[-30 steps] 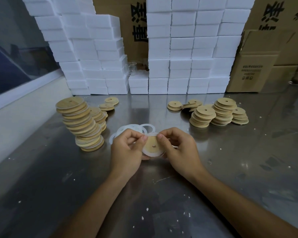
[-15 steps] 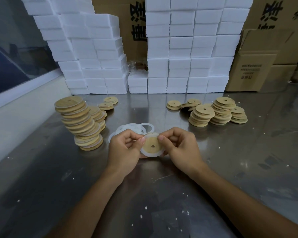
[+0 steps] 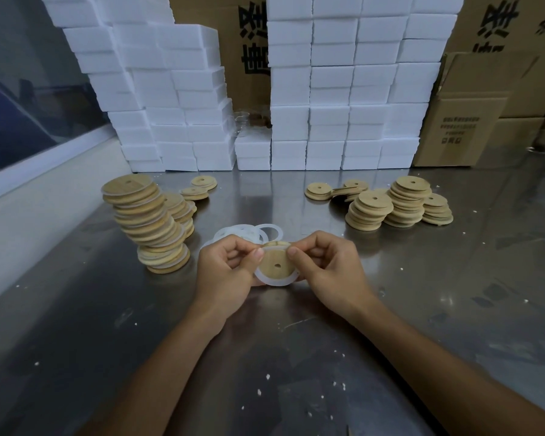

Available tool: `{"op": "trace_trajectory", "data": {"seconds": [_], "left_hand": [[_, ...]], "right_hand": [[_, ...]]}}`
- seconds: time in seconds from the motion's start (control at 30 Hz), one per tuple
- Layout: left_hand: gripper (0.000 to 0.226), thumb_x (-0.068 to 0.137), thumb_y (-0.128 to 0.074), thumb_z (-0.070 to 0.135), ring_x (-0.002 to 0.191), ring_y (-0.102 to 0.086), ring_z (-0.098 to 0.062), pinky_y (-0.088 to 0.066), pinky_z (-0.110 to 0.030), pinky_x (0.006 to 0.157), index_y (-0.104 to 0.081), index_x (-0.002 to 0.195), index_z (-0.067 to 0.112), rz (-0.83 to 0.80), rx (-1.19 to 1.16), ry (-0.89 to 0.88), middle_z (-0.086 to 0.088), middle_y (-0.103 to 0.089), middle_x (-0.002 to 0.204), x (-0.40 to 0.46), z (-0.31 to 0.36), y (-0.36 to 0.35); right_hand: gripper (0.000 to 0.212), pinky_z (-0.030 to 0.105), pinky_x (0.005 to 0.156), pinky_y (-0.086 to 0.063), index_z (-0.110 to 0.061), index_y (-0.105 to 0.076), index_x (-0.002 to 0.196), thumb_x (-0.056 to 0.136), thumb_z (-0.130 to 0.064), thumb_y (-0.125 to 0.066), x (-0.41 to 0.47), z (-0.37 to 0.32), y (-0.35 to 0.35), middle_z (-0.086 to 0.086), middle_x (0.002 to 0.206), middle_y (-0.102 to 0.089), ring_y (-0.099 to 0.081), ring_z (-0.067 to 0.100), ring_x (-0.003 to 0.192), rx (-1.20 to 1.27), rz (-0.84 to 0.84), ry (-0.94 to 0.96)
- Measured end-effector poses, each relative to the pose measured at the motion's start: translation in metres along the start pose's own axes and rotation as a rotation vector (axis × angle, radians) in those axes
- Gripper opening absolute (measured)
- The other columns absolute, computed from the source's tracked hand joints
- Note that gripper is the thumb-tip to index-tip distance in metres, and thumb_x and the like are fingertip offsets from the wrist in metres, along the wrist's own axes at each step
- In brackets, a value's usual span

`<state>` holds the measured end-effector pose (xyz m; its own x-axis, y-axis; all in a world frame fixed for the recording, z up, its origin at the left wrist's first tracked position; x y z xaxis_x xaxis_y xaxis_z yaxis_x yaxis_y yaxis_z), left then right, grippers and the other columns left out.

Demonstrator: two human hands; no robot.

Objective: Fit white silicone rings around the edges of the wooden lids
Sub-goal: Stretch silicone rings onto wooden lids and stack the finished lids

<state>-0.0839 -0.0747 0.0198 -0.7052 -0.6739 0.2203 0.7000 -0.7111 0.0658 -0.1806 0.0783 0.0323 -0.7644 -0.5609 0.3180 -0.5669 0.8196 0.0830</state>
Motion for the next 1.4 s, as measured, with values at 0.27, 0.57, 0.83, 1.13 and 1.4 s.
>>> {"op": "trace_trajectory", "data": {"seconds": [0.27,0.57,0.83,1.13,1.4], "left_hand": [[0.022,0.086,-0.066,-0.006,0.081,-0.074,-0.028,-0.061,-0.038,0.064,-0.064,0.068,0.007,-0.078,-0.082,0.05,-0.012,-0.075,0.081,0.001,-0.002,-0.003],[0.019,0.083,-0.072,-0.002,0.081,-0.073,-0.025,-0.062,-0.037,0.063,-0.065,0.072,0.013,-0.09,0.082,-0.049,-0.006,-0.074,0.079,0.003,0.007,0.002],[0.027,0.08,-0.076,0.005,0.082,-0.068,-0.006,-0.053,-0.019,0.073,-0.066,0.075,0.03,-0.104,0.342,-0.371,0.014,-0.07,0.082,-0.006,0.04,-0.011],[0.033,0.079,-0.075,-0.003,0.076,-0.073,-0.014,-0.061,-0.046,0.071,-0.065,0.065,0.025,-0.071,0.127,-0.138,0.003,-0.074,0.078,0.002,0.018,0.001],[0.032,0.081,-0.072,-0.005,0.078,-0.074,-0.024,-0.061,-0.047,0.07,-0.066,0.066,0.023,-0.074,0.041,-0.067,-0.004,-0.075,0.078,0.002,0.011,0.0]], "right_hand": [[0.013,0.028,0.059,-0.06,0.002,-0.066,0.084,0.088,-0.009,-0.072,0.002,0.007,0.002,0.009,0.077,-0.075,-0.073,0.018,0.071,0.024,-0.027,-0.07],[0.005,0.043,0.076,-0.061,-0.01,-0.068,0.086,0.089,-0.006,-0.07,0.002,0.007,0.006,0.005,0.084,-0.075,-0.072,0.02,0.081,-0.159,0.013,-0.009],[0.004,0.025,0.07,-0.056,-0.011,-0.069,0.092,0.089,-0.009,-0.069,-0.009,-0.025,-0.009,-0.008,0.087,-0.072,-0.067,0.005,0.081,-0.44,-0.023,0.333],[0.015,0.035,0.061,-0.054,-0.018,-0.064,0.076,0.087,-0.013,-0.073,0.005,0.008,0.003,0.001,0.07,-0.071,-0.067,0.022,0.064,-0.289,-0.005,0.018],[0.006,0.038,0.071,-0.059,-0.007,-0.07,0.082,0.086,-0.01,-0.074,0.003,0.008,0.004,0.006,0.075,-0.074,-0.071,0.023,0.072,-0.218,-0.052,-0.042]]}}
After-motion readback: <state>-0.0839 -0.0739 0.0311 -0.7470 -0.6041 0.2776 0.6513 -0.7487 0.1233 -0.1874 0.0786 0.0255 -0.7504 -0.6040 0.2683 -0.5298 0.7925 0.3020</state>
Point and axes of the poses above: each hand's wrist, its own x-axis towards the middle knuckle, its own y-axis out of the back of the hand, z = x × y, the point moved 10 cm from there along x, towards the middle knuckle
